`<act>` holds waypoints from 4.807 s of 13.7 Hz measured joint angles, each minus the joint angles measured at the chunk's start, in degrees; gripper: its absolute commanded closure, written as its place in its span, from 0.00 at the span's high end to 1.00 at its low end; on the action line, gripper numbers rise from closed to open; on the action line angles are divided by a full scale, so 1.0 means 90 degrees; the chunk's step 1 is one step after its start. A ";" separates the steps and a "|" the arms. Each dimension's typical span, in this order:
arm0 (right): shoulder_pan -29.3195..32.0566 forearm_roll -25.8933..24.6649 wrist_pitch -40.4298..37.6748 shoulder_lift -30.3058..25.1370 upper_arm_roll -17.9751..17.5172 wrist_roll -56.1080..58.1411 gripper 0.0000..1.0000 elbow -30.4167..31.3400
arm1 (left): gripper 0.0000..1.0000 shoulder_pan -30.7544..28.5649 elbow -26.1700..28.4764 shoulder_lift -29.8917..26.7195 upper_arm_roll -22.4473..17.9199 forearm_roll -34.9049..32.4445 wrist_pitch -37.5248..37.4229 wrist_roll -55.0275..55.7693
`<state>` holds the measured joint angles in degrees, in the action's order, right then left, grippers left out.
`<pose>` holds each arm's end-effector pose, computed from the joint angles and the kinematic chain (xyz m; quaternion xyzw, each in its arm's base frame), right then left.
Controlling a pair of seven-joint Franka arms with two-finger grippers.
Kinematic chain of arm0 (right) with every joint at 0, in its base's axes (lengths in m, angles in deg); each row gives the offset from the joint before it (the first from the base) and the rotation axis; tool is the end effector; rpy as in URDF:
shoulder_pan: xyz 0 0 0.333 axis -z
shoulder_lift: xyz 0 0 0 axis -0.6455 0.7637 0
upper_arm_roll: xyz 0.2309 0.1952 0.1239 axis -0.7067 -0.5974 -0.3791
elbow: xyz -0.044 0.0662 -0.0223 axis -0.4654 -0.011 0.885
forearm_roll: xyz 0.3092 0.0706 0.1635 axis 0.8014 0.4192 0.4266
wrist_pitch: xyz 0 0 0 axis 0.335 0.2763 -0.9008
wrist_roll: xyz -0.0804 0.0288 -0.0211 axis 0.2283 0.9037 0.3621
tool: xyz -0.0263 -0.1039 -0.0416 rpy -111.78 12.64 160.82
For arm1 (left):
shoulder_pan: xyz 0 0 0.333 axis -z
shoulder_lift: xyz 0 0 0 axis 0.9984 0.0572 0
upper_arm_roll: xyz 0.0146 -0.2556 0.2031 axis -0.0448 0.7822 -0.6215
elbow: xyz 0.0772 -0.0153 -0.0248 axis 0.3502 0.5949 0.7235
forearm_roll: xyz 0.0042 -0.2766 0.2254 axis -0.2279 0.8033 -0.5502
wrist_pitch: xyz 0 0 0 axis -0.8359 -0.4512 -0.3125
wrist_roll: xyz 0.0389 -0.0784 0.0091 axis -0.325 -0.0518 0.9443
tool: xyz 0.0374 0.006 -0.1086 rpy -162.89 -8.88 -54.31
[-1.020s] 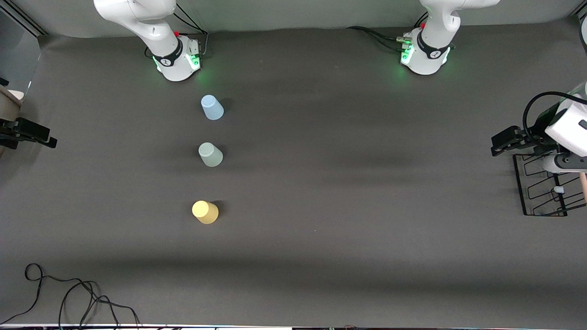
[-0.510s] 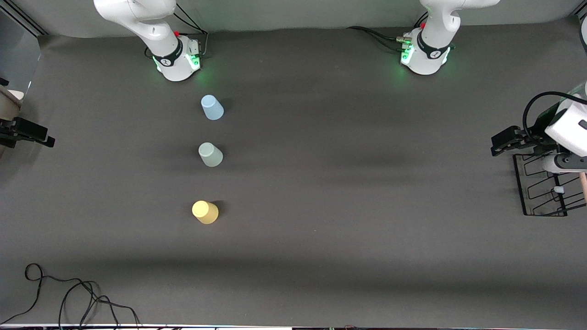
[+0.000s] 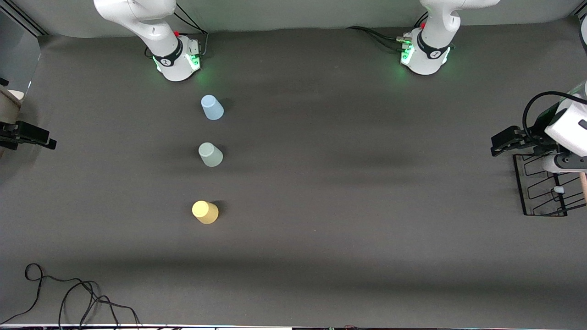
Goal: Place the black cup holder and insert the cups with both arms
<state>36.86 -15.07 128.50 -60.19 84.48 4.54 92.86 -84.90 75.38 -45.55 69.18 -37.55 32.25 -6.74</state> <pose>0.5443 -0.0649 0.6179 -0.9992 0.0182 0.0349 0.0083 0.5547 -0.0346 0.6006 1.0000 -0.0052 0.0027 0.0063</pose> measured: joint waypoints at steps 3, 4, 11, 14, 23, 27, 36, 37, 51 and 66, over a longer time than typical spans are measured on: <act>0.0006 0.0000 -0.0002 0.0020 0.0011 0.0006 1.00 0.0000 | 1.00 0.0000 0.0000 -0.0001 -0.0008 0.0000 -0.0004 0.0015; 0.0009 0.0000 -0.0003 0.0020 0.0012 0.0006 1.00 0.0000 | 1.00 -0.0001 0.0000 -0.0003 -0.0011 0.0000 -0.0004 0.0020; 0.0014 0.0000 -0.0008 0.0027 0.0013 0.0008 1.00 0.0000 | 1.00 -0.0018 -0.0024 -0.0064 -0.0053 -0.0016 -0.0004 0.0032; 0.0016 0.0000 -0.0009 0.0032 0.0013 0.0008 1.00 0.0000 | 1.00 -0.0304 -0.0026 -0.0207 -0.0118 -0.0047 -0.0089 -0.0345; 0.0102 -0.0001 -0.0009 0.0044 0.0019 0.0018 1.00 0.0001 | 1.00 -0.2991 0.0152 -0.0011 -0.0228 -0.0055 -0.0136 -0.2794; 0.0110 -0.0001 -0.0009 0.0047 0.0019 0.0020 1.00 0.0001 | 1.00 -0.3774 0.0413 0.0276 -0.0227 -0.0055 0.0447 -0.3860; 0.0115 -0.0001 -0.0011 0.0051 0.0019 0.0022 1.00 0.0001 | 1.00 -0.4003 0.2232 0.0373 -0.0189 -0.0126 0.2954 -0.4687; 0.0116 -0.0001 -0.0012 0.0051 0.0019 0.0022 1.00 0.0001 | 1.00 -0.4004 0.2427 0.0427 -0.0186 -0.0118 0.3211 -0.4687; 0.0139 -0.0001 -0.0015 0.0054 0.0020 0.0028 1.00 0.0001 | 0.60 -0.3881 0.2569 0.1250 -0.0051 0.0042 0.4036 -0.4686; 0.0173 -0.0001 -0.0015 0.0057 0.0020 0.0033 1.00 0.0001 | 0.00 -0.3907 0.1990 0.1115 -0.0068 0.0105 0.3403 -0.4473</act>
<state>38.42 -15.08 128.36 -59.68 84.66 4.84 92.87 -120.06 93.29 -35.51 68.56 -36.61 62.88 -47.00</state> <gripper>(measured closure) 0.000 0.841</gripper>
